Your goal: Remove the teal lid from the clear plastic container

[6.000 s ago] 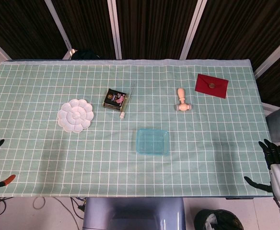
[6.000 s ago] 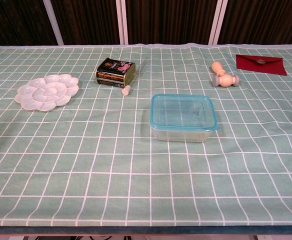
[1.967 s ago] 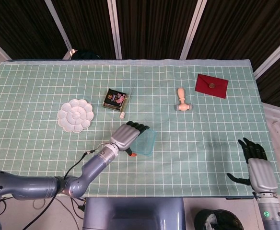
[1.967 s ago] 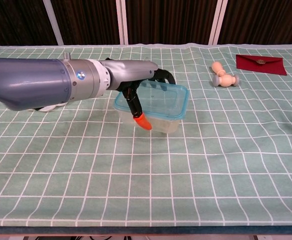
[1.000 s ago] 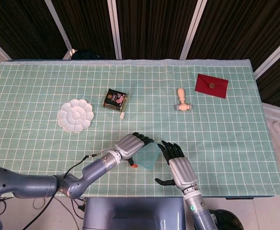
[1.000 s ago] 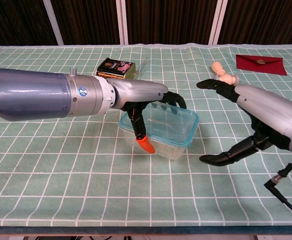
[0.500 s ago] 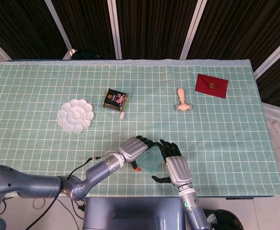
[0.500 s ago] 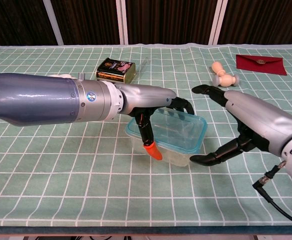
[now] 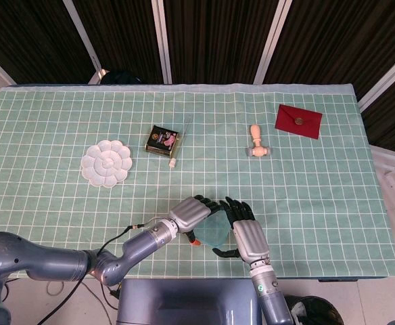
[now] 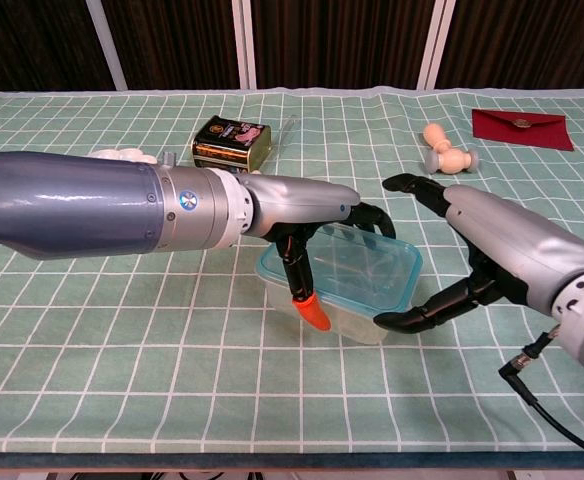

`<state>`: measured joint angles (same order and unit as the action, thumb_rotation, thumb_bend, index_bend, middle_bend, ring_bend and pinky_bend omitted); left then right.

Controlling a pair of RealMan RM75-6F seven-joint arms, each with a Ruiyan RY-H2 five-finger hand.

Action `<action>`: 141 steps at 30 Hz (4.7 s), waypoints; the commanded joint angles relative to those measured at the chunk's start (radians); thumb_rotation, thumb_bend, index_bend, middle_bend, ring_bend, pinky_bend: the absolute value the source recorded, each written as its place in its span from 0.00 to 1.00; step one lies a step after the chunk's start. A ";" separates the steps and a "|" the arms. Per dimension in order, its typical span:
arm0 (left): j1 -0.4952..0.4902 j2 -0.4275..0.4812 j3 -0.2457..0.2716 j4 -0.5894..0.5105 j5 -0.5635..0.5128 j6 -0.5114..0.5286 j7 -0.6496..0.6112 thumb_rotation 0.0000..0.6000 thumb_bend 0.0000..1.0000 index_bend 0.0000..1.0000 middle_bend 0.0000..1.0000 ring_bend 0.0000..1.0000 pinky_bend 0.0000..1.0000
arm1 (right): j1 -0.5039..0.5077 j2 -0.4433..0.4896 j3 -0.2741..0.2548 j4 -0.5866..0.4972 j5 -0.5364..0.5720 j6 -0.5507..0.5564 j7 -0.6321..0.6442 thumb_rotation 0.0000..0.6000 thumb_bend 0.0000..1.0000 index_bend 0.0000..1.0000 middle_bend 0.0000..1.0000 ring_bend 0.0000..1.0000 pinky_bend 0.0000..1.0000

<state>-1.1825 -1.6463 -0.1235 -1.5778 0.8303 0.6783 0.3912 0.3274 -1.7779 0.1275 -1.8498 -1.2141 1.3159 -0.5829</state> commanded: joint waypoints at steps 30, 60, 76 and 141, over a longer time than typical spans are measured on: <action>-0.008 0.020 0.013 -0.021 -0.023 0.023 -0.024 1.00 0.15 0.27 0.26 0.28 0.40 | -0.004 -0.001 -0.009 0.032 -0.019 0.031 0.077 1.00 0.21 0.00 0.00 0.00 0.00; -0.020 0.004 0.017 -0.021 -0.032 0.029 -0.025 1.00 0.14 0.24 0.24 0.27 0.40 | -0.011 -0.035 0.007 0.087 -0.069 0.060 0.217 1.00 0.21 0.00 0.00 0.00 0.00; -0.038 0.028 0.026 -0.030 -0.047 -0.012 -0.038 1.00 0.00 0.04 0.07 0.10 0.27 | -0.019 -0.046 -0.001 0.129 -0.085 0.055 0.254 1.00 0.21 0.00 0.00 0.00 0.00; -0.026 0.072 0.024 -0.063 0.007 0.025 -0.078 1.00 0.00 0.00 0.00 0.04 0.21 | -0.025 -0.092 0.018 0.158 -0.080 0.051 0.307 1.00 0.59 0.63 0.04 0.00 0.00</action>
<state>-1.2091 -1.5768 -0.1001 -1.6395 0.8375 0.7035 0.3128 0.3033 -1.8698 0.1459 -1.6910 -1.2941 1.3669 -0.2776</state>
